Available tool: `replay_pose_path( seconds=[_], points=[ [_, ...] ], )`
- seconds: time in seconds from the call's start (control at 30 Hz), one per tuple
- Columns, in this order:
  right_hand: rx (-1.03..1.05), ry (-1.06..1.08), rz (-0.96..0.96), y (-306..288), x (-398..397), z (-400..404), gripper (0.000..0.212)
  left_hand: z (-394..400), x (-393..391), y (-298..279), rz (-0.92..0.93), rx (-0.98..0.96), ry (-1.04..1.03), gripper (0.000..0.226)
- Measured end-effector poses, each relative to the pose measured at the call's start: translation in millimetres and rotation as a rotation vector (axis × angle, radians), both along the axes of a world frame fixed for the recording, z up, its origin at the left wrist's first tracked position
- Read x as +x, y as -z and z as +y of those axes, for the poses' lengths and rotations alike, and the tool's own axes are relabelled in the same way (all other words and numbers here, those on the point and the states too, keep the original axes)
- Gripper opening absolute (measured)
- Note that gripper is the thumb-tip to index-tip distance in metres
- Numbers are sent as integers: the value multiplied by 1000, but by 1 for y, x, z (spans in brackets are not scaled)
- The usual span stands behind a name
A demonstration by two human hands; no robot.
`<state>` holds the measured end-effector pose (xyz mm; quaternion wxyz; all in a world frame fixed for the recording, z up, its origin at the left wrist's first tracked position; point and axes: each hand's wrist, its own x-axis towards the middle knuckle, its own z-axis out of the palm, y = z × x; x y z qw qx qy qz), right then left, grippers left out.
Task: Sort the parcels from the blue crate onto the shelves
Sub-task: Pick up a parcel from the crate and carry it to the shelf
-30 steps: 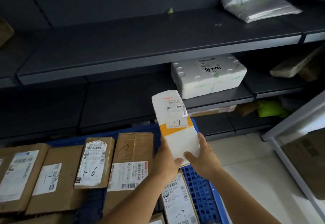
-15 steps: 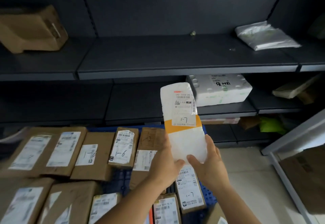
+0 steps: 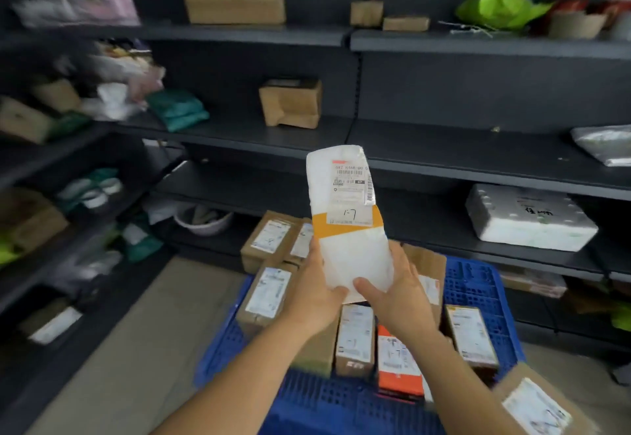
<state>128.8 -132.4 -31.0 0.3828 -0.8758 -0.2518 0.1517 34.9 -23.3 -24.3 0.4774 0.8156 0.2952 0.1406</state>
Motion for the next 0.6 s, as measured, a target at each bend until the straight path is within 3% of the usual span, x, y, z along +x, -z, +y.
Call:
replay_pose_path(
  seconds=[0.2,0.43,0.6],
  points=[
    [93,-179,-4,-35,-145,58,83,37,-162,-40,-27,34,-241,78],
    [150,-497,46,-53,-297,120,64,62,-343,-59,15,88,-539,73],
    [111,-719,36,-51,-392,157,75,69,-447,-61,62,84,-738,72]
  ],
)
